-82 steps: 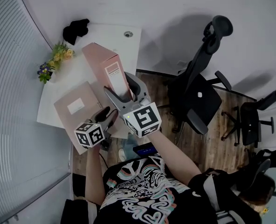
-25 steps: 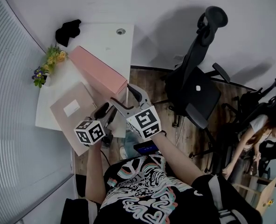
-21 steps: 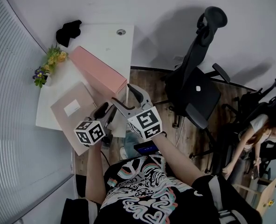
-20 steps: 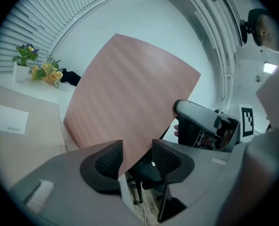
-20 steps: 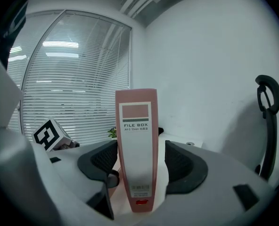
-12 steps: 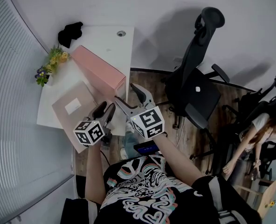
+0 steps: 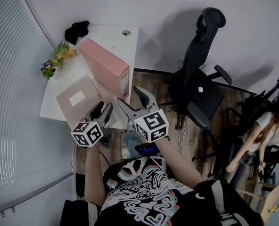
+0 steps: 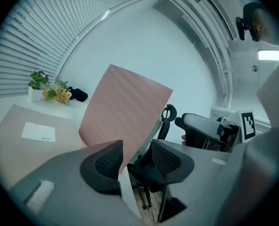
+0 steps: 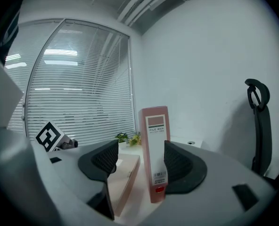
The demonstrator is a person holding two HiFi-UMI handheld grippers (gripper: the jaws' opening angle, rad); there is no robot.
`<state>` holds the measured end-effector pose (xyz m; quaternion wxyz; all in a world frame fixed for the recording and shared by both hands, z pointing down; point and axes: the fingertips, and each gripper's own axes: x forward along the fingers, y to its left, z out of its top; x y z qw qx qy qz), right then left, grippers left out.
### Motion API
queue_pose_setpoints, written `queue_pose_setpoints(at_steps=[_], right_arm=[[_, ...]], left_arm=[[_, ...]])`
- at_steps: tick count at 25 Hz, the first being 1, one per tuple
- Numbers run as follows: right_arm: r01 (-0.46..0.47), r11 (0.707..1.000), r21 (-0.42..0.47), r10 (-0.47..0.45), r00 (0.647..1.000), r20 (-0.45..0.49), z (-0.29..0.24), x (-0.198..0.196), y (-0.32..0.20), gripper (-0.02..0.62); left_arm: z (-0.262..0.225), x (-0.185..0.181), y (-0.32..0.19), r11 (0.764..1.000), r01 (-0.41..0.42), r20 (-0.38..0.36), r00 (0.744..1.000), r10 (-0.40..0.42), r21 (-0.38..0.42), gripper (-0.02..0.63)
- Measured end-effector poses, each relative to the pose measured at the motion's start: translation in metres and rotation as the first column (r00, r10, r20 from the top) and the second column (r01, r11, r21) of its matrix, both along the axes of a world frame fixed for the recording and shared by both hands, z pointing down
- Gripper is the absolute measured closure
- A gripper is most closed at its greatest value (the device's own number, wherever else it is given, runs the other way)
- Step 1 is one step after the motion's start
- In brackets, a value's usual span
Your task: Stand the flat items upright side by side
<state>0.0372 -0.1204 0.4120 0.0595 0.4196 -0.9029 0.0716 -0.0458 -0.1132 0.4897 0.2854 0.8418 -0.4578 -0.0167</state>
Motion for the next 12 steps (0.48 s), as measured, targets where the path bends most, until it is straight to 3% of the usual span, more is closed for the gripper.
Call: queue_pose_setpoints(at_steps=[5,12], right_arm=[[0.037,0.999,-0.014,-0.037,0.999,0.007,0.002,-0.011,0.023,0.313],[0.146,0.988,-0.043,-0.146,0.989,0.01,0.013,-0.04,0.045,0.33]], left_arm=[[-0.004,-0.017,0.022,0.998,0.056,0.031,0.998,-0.056,0.013,0.426],[0.001,-0.059,0.051,0.977,0.212,0.076,0.974,-0.212,0.004,0.428]])
